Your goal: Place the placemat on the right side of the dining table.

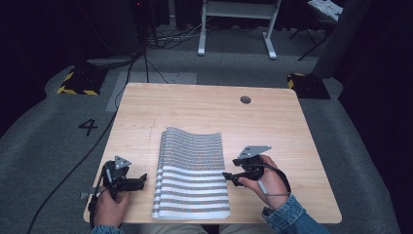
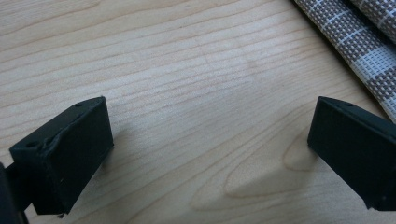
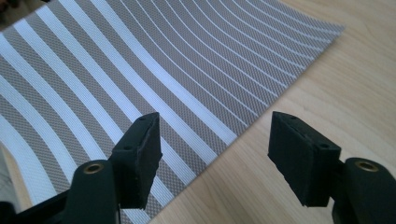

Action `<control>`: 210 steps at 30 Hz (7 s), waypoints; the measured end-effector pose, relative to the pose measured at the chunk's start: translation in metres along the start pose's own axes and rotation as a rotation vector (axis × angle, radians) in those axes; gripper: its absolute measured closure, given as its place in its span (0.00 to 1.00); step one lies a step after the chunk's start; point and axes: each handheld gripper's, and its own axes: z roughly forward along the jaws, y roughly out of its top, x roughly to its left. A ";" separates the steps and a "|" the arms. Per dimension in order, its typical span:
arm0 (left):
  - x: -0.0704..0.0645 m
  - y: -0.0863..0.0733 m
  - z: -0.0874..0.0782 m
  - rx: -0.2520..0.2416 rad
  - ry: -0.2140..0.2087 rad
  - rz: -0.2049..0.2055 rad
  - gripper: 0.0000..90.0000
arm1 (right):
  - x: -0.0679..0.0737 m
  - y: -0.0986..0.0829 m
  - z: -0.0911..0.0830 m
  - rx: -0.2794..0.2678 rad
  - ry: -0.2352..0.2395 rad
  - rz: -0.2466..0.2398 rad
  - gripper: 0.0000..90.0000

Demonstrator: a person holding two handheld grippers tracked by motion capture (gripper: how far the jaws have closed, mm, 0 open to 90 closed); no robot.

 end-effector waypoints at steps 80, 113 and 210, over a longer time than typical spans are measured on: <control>0.000 -0.003 -0.002 0.001 0.005 -0.007 0.00 | 0.091 0.100 0.134 0.139 0.148 -0.096 0.94; 0.000 -0.001 -0.001 -0.003 0.010 -0.009 0.00 | -0.010 0.127 -0.050 -0.072 -0.132 -0.080 0.98; -0.001 -0.004 -0.003 -0.003 0.012 -0.013 0.00 | -0.123 0.008 -0.059 -0.109 -0.183 0.111 0.52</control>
